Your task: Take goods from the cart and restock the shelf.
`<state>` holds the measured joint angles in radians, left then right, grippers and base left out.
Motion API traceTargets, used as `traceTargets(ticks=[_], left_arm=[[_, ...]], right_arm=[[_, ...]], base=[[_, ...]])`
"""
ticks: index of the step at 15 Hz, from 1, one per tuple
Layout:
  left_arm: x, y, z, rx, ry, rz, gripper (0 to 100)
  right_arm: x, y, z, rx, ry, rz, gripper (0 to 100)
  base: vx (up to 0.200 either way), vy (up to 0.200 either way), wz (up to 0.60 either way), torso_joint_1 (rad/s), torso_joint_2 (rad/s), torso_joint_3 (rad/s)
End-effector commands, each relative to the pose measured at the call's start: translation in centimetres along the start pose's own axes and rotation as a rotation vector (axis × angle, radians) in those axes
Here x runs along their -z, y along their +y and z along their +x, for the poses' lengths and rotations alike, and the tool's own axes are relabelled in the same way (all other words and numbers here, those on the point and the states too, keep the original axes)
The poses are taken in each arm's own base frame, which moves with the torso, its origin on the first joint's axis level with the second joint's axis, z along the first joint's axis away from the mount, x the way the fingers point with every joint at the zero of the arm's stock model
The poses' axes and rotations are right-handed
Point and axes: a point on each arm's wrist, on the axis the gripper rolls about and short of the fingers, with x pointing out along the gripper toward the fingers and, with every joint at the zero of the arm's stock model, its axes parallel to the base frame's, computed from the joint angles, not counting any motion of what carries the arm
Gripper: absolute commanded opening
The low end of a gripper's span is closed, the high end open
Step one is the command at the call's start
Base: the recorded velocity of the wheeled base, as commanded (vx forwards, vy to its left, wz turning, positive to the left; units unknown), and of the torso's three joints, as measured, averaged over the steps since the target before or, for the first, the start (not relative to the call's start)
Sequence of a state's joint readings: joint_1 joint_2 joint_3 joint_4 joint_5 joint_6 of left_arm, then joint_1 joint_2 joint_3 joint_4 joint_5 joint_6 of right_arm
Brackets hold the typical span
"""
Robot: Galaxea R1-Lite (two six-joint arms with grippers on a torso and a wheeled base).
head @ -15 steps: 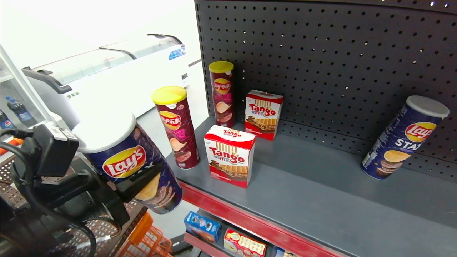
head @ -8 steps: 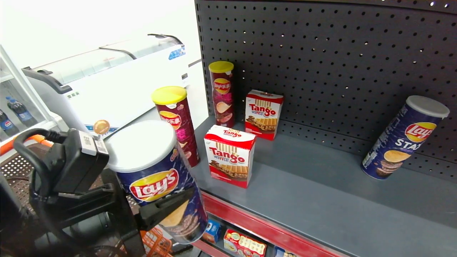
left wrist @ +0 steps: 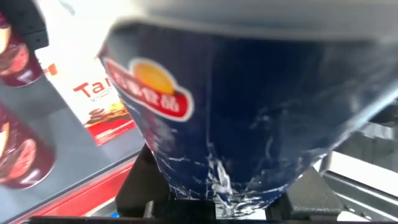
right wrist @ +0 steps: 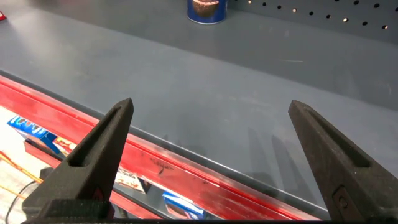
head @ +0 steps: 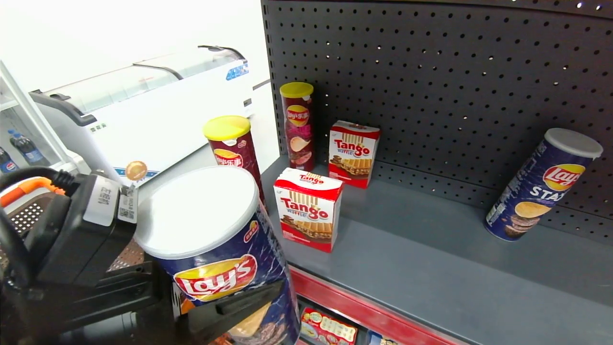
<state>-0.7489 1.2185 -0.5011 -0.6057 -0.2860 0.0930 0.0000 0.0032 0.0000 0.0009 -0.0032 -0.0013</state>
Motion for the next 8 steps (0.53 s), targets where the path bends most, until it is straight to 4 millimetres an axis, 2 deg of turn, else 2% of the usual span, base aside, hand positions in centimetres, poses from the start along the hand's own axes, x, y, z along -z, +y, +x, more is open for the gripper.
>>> traceTargets(ticks=[1, 5, 8], left_arm=[[0.25, -0.12, -0.03, 0.009, 0.008, -0.002, 0], [0.26, -0.09, 0.00, 0.009, 0.008, -0.002, 0], [0.36, 0.03, 0.04, 0.005, 0.013, -0.004, 0]], right_arm=[[0.00, 0.00, 0.01, 0.000, 0.002, 0.000, 100], [-0.01, 0.00, 0.01, 0.000, 0.001, 0.000, 100], [-0.01, 0.00, 0.01, 0.000, 0.001, 0.000, 100]], base=[[0.000, 0.000, 0.00, 0.000, 0.00, 0.000], [0.000, 0.000, 0.00, 0.000, 0.00, 0.000], [0.000, 0.000, -0.60, -0.001, 0.00, 0.007]])
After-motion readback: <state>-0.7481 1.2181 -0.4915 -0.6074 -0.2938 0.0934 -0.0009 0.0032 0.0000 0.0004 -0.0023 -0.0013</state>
